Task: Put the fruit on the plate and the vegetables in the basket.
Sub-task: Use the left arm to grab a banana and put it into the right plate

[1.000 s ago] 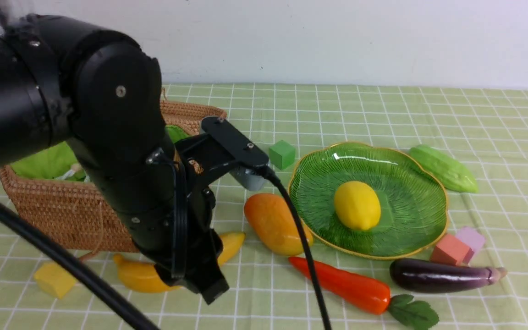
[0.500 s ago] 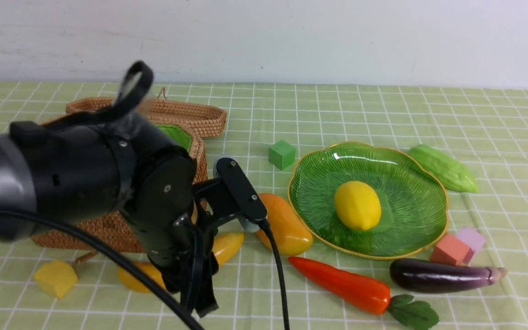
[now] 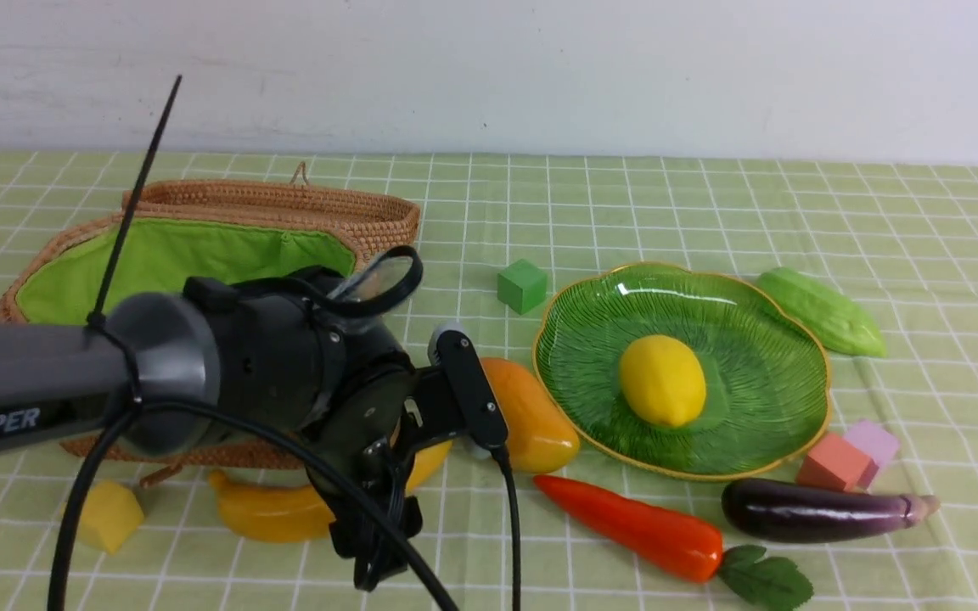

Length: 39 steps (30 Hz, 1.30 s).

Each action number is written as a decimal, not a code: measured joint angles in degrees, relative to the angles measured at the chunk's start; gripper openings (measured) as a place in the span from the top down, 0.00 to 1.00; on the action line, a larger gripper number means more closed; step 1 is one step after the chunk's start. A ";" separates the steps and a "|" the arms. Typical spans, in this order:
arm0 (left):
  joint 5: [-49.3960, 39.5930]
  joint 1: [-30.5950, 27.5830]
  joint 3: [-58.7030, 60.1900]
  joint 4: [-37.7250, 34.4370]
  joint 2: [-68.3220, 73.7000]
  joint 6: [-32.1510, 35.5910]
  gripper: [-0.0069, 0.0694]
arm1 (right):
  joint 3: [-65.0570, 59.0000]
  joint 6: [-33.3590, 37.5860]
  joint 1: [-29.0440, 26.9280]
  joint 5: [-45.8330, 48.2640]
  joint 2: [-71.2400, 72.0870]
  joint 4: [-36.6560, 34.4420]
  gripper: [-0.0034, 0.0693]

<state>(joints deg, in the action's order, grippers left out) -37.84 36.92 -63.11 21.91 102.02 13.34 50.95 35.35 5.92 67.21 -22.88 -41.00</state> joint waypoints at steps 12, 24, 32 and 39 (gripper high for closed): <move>2.46 0.00 -0.05 5.43 4.56 -4.21 0.27 | 0.00 0.10 0.00 0.00 0.00 0.00 0.63; 0.05 0.05 -1.42 4.33 5.40 -4.88 0.46 | 0.00 0.10 0.00 0.00 0.00 0.00 0.63; -3.42 0.05 -4.27 2.06 5.47 -4.95 0.46 | 0.00 0.10 0.00 0.00 0.00 -0.01 0.63; -7.74 0.05 -6.87 -2.64 5.02 -3.94 0.46 | 0.00 0.10 0.00 0.00 0.00 0.12 0.63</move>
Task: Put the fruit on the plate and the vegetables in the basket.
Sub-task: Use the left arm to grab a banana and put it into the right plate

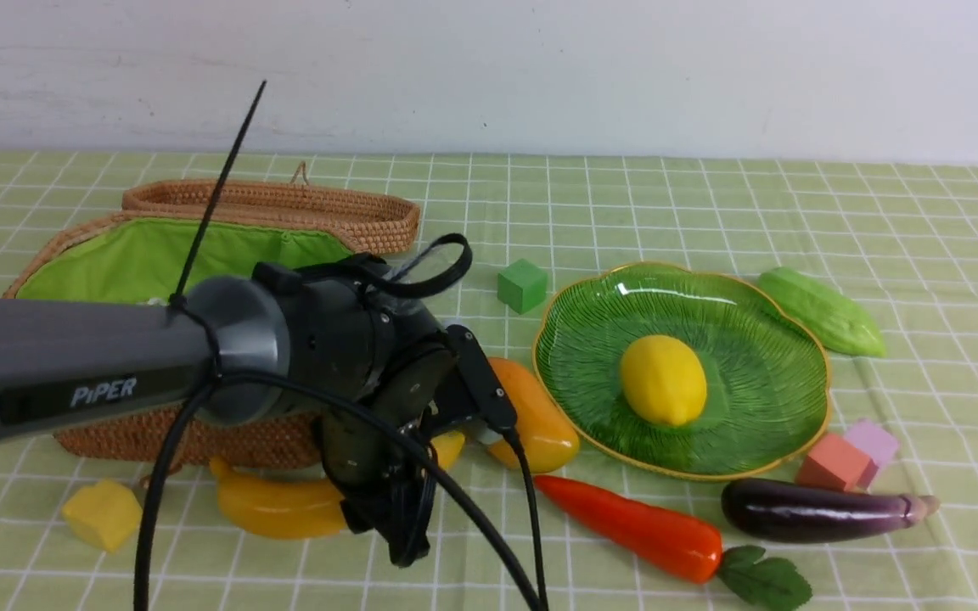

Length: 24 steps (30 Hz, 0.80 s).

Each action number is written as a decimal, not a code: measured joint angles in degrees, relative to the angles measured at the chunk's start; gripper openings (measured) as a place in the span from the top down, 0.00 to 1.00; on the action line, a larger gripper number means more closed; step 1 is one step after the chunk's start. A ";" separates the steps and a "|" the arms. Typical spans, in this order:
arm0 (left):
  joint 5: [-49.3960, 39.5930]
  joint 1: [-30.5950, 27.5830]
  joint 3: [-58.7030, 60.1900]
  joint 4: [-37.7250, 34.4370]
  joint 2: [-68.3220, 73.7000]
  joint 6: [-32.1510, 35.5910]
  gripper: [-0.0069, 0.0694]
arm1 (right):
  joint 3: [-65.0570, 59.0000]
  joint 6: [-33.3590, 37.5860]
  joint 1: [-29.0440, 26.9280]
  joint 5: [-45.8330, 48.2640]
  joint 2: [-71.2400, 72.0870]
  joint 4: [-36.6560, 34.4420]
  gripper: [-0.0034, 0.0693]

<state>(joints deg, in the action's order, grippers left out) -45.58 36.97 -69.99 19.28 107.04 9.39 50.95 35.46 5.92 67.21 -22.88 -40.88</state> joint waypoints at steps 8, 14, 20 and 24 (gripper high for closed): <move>-2.97 0.00 -0.30 -11.65 -5.66 2.60 0.46 | 0.00 0.00 0.00 -0.05 0.00 0.19 0.63; -3.07 0.38 -0.30 -17.47 -13.79 2.60 0.46 | 0.00 -1.54 0.00 -2.77 0.00 3.72 0.63; 2.57 5.51 -0.68 -18.91 -17.93 3.68 0.46 | 0.00 -5.64 0.00 -10.78 0.00 9.05 0.63; 8.82 7.71 -2.54 -19.27 -17.11 5.17 0.46 | 0.00 -9.02 0.00 -16.25 0.00 11.73 0.63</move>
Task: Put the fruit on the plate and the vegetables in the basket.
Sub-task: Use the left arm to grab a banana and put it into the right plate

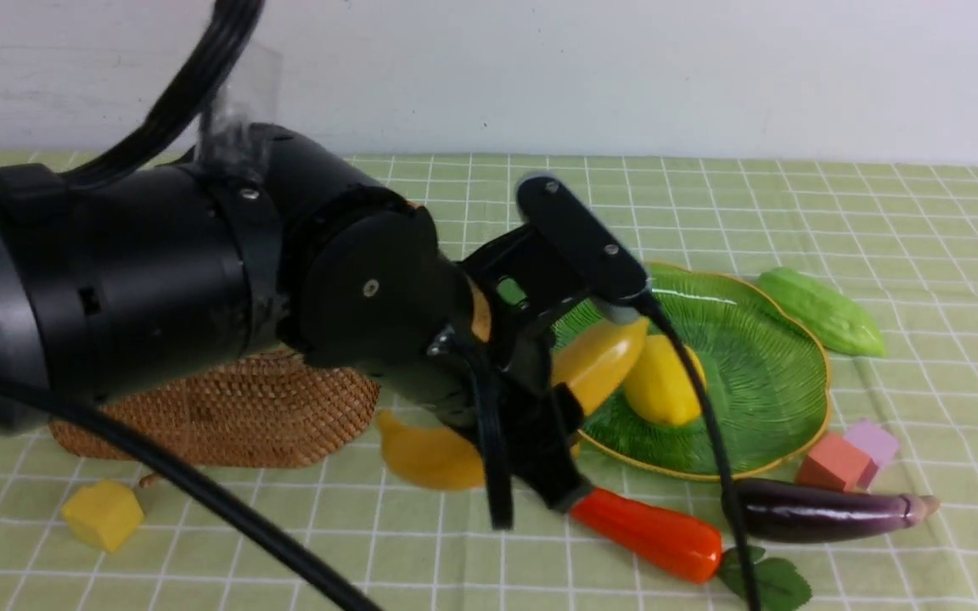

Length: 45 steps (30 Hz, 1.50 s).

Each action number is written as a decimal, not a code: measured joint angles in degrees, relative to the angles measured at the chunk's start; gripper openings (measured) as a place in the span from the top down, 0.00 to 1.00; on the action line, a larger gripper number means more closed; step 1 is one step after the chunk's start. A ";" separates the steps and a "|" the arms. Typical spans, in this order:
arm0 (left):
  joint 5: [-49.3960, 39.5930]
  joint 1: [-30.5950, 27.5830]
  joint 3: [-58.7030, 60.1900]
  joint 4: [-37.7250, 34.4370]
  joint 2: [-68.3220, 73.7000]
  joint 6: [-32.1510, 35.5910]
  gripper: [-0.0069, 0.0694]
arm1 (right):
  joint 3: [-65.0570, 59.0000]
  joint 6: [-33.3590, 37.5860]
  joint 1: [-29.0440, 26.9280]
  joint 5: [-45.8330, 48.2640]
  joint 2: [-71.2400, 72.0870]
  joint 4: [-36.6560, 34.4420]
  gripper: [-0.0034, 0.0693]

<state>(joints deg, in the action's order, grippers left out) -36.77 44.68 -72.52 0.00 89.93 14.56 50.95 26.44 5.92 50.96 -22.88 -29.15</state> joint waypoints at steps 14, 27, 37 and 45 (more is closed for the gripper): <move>13.64 -1.49 -24.22 1.56 23.95 0.38 0.46 | 0.00 -3.91 0.00 -3.54 0.00 1.42 0.63; 13.77 -3.79 -36.56 1.84 34.96 -4.76 0.47 | 0.00 -12.70 0.00 -1.42 0.00 12.76 0.63; 16.83 -3.79 -36.80 1.97 36.65 -4.96 0.47 | 0.00 -14.64 0.00 -0.71 0.00 13.87 0.63; 16.11 -3.79 -36.80 1.84 37.97 -5.18 0.26 | 0.00 -14.64 0.00 1.42 0.00 13.61 0.62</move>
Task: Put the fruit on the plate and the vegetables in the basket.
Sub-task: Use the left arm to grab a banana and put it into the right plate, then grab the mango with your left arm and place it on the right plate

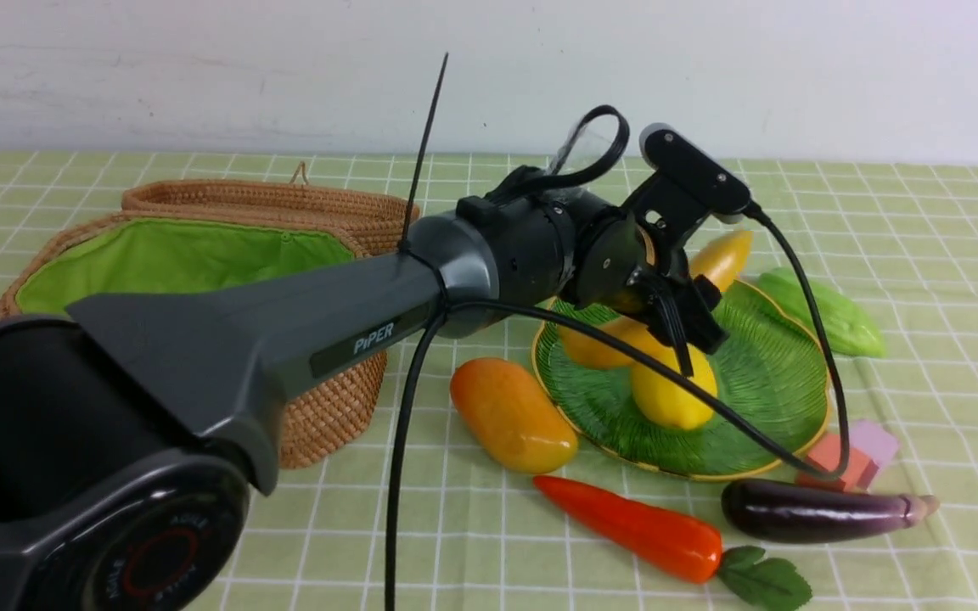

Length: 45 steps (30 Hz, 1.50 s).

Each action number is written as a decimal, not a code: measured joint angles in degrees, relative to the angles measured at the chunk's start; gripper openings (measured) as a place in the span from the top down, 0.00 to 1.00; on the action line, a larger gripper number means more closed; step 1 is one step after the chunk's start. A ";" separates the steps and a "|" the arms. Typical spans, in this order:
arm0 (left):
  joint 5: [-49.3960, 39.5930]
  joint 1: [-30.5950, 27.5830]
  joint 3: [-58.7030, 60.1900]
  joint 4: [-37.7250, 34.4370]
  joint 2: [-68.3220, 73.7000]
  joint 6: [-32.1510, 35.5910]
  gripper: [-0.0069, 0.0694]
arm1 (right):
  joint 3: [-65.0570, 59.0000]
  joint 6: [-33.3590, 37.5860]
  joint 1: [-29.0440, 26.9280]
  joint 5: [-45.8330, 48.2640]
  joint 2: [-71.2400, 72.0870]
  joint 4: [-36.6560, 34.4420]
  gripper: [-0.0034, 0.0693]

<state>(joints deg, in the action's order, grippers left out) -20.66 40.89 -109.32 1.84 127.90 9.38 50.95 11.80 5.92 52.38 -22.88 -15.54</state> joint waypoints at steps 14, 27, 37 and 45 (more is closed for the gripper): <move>-16.26 0.36 0.00 -0.63 -9.96 -2.48 0.27 | 0.00 0.00 0.00 0.45 0.00 0.06 0.63; -46.77 0.44 -0.07 -0.56 -24.64 -14.78 0.93 | 0.00 0.00 0.00 2.60 0.00 -0.30 0.63; -50.21 1.31 7.96 0.03 -27.23 -25.26 0.93 | 0.00 0.00 0.00 5.29 0.00 -1.40 0.63; -45.64 -2.28 12.82 -1.84 -20.44 -30.69 0.73 | 0.00 0.00 0.00 5.72 0.00 -1.42 0.63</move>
<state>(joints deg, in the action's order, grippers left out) -66.30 38.61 -96.50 0.00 107.46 -21.31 50.95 11.80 5.92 58.10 -22.88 -16.96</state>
